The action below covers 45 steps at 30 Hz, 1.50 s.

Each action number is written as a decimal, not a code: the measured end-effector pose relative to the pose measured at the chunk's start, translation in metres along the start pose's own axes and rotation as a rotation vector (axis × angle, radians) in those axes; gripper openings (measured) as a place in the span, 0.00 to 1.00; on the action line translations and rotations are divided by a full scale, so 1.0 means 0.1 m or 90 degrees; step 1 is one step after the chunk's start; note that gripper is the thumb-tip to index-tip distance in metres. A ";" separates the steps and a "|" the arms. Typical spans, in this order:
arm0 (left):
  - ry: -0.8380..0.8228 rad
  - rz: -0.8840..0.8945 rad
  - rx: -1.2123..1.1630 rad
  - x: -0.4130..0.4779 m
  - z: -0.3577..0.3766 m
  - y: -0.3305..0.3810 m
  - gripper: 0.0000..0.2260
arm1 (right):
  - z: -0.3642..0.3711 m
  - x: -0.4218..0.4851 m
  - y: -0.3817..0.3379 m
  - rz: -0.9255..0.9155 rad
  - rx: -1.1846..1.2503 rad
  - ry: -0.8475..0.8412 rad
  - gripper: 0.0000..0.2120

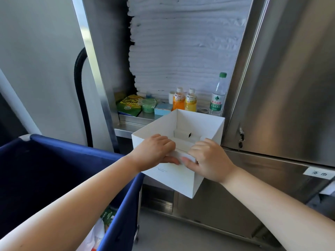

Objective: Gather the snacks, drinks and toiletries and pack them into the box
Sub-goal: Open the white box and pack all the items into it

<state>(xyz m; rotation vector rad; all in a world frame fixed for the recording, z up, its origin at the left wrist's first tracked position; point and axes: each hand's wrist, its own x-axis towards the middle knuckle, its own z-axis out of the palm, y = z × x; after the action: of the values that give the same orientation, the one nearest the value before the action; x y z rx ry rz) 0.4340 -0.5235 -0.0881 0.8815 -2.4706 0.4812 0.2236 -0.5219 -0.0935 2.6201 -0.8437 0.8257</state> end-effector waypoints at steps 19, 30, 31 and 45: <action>-0.151 0.001 0.050 -0.12 -0.01 -0.17 0.15 | 0.14 -0.21 0.76 -0.033 -0.008 -0.202 0.20; -0.290 -0.171 0.020 -0.27 -0.15 0.13 0.26 | 0.39 -0.02 0.42 -0.084 -0.015 -0.100 0.16; -0.271 -0.173 0.021 -0.27 -0.08 0.23 0.23 | 0.40 0.00 0.39 -0.083 -0.010 -0.092 0.16; -0.246 -0.261 0.060 -0.53 -0.01 0.00 0.22 | 0.56 0.08 0.59 0.052 0.030 -0.141 0.15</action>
<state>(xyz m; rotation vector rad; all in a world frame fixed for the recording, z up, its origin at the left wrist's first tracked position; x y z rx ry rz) 0.4708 -0.4966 -0.1154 1.6045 -2.5079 0.3041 0.2183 -0.5951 -0.1294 2.7703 -1.0062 0.5887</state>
